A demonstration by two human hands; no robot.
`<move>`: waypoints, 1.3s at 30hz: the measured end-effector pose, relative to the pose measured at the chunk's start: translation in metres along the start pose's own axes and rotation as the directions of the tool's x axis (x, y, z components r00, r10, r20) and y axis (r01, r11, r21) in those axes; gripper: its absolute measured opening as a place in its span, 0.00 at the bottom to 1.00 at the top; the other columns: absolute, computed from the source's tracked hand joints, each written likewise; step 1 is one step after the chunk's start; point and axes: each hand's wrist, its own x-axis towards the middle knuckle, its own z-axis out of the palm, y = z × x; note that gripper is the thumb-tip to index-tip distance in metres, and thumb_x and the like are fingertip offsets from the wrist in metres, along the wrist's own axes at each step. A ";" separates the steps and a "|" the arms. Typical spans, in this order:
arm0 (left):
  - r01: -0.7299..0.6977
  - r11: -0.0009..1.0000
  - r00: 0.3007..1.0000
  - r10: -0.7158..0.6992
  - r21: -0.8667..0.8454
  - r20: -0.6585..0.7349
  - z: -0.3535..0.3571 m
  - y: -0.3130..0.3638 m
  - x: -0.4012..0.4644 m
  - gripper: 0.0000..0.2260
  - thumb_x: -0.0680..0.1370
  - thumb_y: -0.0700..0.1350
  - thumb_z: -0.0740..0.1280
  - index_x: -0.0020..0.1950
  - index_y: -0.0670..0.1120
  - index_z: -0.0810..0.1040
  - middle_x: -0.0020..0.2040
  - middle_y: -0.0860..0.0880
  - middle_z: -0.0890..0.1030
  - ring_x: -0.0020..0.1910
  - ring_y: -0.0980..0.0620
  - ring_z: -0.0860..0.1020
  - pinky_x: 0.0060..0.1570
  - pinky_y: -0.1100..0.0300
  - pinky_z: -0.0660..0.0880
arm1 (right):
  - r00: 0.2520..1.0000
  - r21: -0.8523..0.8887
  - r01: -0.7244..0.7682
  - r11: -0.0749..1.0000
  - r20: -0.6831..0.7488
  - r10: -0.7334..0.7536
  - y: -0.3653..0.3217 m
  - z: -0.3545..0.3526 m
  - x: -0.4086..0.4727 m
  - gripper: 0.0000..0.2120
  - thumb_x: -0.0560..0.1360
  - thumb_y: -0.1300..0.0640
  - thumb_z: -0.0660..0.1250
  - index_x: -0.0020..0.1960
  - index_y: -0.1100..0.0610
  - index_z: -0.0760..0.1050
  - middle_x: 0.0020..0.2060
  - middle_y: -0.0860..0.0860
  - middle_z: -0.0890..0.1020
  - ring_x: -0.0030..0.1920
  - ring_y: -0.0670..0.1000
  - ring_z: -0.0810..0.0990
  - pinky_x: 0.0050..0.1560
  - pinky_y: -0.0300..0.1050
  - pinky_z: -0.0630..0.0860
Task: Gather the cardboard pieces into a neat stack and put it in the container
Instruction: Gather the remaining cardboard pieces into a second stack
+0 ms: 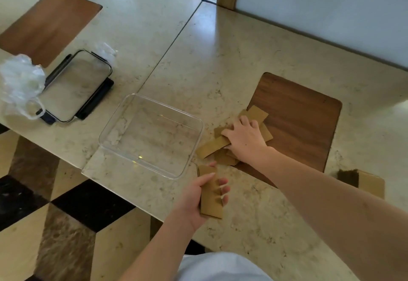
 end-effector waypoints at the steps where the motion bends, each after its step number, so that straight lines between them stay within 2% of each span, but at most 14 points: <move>1: 0.008 1.000 1.000 -0.008 -0.009 -0.023 0.000 -0.001 0.002 0.14 0.81 0.41 0.67 0.65 0.50 0.83 0.49 0.37 0.84 0.41 0.42 0.83 0.37 0.51 0.81 | 1.000 -0.014 0.016 1.000 -0.023 -0.016 0.002 0.000 -0.004 0.17 0.82 0.42 0.62 0.65 0.48 0.79 0.65 0.57 0.72 0.66 0.61 0.66 0.61 0.59 0.64; 6: -0.054 0.997 0.990 0.045 -0.059 -0.131 0.008 -0.002 0.012 0.13 0.80 0.54 0.70 0.61 0.49 0.83 0.44 0.39 0.86 0.40 0.42 0.85 0.33 0.51 0.82 | 0.997 0.058 0.020 0.998 -0.075 -0.015 0.010 -0.011 -0.037 0.14 0.85 0.50 0.58 0.60 0.52 0.81 0.58 0.52 0.79 0.60 0.57 0.73 0.55 0.52 0.69; 10: -0.151 0.989 0.982 0.149 -0.009 -0.112 0.024 -0.002 0.018 0.16 0.73 0.61 0.75 0.45 0.50 0.90 0.44 0.41 0.87 0.48 0.41 0.85 0.44 0.45 0.84 | 0.998 0.289 -0.032 0.957 -0.049 0.048 0.002 -0.021 -0.089 0.12 0.82 0.59 0.60 0.65 0.53 0.71 0.42 0.48 0.81 0.46 0.52 0.75 0.43 0.47 0.72; 12: -0.145 0.989 0.988 0.147 0.040 -0.049 0.034 -0.002 0.018 0.16 0.73 0.61 0.76 0.48 0.48 0.90 0.48 0.42 0.88 0.50 0.41 0.86 0.48 0.44 0.83 | 0.999 0.379 -0.005 0.925 -0.042 0.022 -0.013 -0.028 -0.115 0.10 0.82 0.56 0.59 0.63 0.50 0.68 0.42 0.45 0.78 0.41 0.51 0.76 0.38 0.45 0.70; 14: -0.126 0.989 0.991 0.129 0.078 -0.033 0.044 -0.003 0.023 0.21 0.74 0.57 0.77 0.63 0.48 0.85 0.56 0.40 0.86 0.54 0.41 0.85 0.52 0.43 0.83 | 0.998 0.395 0.053 0.917 -0.054 -0.035 -0.026 -0.033 -0.132 0.08 0.82 0.50 0.57 0.61 0.49 0.68 0.45 0.44 0.78 0.43 0.50 0.78 0.38 0.44 0.70; 16: -0.114 0.991 0.992 0.118 0.073 -0.050 0.052 -0.002 0.028 0.18 0.79 0.54 0.72 0.69 0.57 0.78 0.55 0.39 0.85 0.54 0.39 0.84 0.54 0.42 0.83 | 0.998 0.455 0.043 0.890 0.027 -0.062 -0.030 -0.037 -0.135 0.16 0.80 0.39 0.55 0.59 0.48 0.71 0.46 0.43 0.79 0.43 0.48 0.78 0.39 0.45 0.74; 19: -0.099 0.995 0.995 0.099 -0.018 -0.027 0.056 0.000 0.032 0.12 0.84 0.51 0.63 0.67 0.57 0.78 0.51 0.39 0.87 0.48 0.39 0.87 0.41 0.45 0.84 | 0.973 0.724 -0.198 0.660 0.225 0.045 -0.009 -0.042 -0.116 0.27 0.79 0.30 0.51 0.53 0.48 0.79 0.42 0.43 0.84 0.40 0.45 0.83 0.41 0.47 0.82; 21: -0.084 0.992 0.997 0.083 -0.098 -0.006 0.054 0.002 0.031 0.14 0.83 0.49 0.62 0.67 0.52 0.78 0.53 0.36 0.86 0.48 0.35 0.86 0.42 0.44 0.83 | 0.943 0.766 -0.313 0.562 0.182 0.277 0.014 -0.037 -0.088 0.24 0.82 0.34 0.54 0.57 0.50 0.80 0.45 0.44 0.84 0.46 0.46 0.84 0.46 0.46 0.81; 24: -0.085 0.987 0.996 0.089 -0.140 0.023 0.052 0.005 0.027 0.14 0.80 0.43 0.63 0.65 0.46 0.78 0.55 0.34 0.83 0.52 0.33 0.85 0.45 0.43 0.83 | 0.809 0.766 -0.440 0.468 0.113 0.577 0.040 -0.026 -0.041 0.23 0.81 0.40 0.62 0.68 0.56 0.74 0.58 0.50 0.79 0.58 0.53 0.78 0.55 0.52 0.77; 26: -0.090 0.991 0.995 0.093 -0.095 0.023 0.050 0.007 0.026 0.17 0.78 0.34 0.63 0.67 0.43 0.78 0.54 0.32 0.83 0.53 0.33 0.85 0.45 0.44 0.84 | 0.745 0.742 -0.544 0.392 0.211 0.633 0.045 -0.016 -0.016 0.30 0.79 0.39 0.66 0.72 0.58 0.69 0.66 0.55 0.75 0.67 0.58 0.73 0.62 0.58 0.75; 30: -0.106 0.994 0.994 0.105 -0.002 -0.012 0.047 0.010 0.026 0.20 0.80 0.27 0.60 0.68 0.43 0.76 0.56 0.30 0.84 0.54 0.34 0.86 0.46 0.47 0.85 | 0.674 0.587 -0.681 0.437 0.272 0.686 0.040 0.001 0.008 0.39 0.74 0.37 0.73 0.73 0.60 0.66 0.69 0.59 0.71 0.70 0.62 0.69 0.67 0.61 0.71; 34: -0.100 0.995 0.995 0.100 0.014 -0.025 0.040 0.015 0.025 0.16 0.82 0.33 0.63 0.67 0.47 0.79 0.54 0.34 0.86 0.50 0.37 0.87 0.42 0.45 0.84 | 0.706 0.635 -0.621 0.459 0.199 0.679 0.038 0.003 0.011 0.30 0.75 0.45 0.74 0.70 0.59 0.70 0.64 0.58 0.75 0.65 0.61 0.74 0.61 0.57 0.74; 37: -0.088 0.996 0.994 0.089 0.027 -0.065 0.039 0.014 0.029 0.14 0.83 0.38 0.65 0.66 0.49 0.80 0.51 0.36 0.86 0.45 0.39 0.86 0.38 0.47 0.83 | 0.773 0.802 -0.503 0.321 0.252 0.582 0.037 -0.002 -0.005 0.15 0.81 0.51 0.67 0.65 0.55 0.74 0.54 0.54 0.82 0.50 0.55 0.81 0.43 0.48 0.76; 39: -0.096 0.995 0.992 0.099 0.034 -0.084 0.041 0.014 0.032 0.12 0.83 0.42 0.66 0.66 0.50 0.80 0.49 0.37 0.86 0.42 0.41 0.86 0.35 0.50 0.82 | 0.797 0.854 -0.449 0.261 0.251 0.550 0.033 -0.003 -0.024 0.08 0.83 0.51 0.64 0.59 0.51 0.76 0.52 0.52 0.83 0.45 0.50 0.81 0.39 0.45 0.74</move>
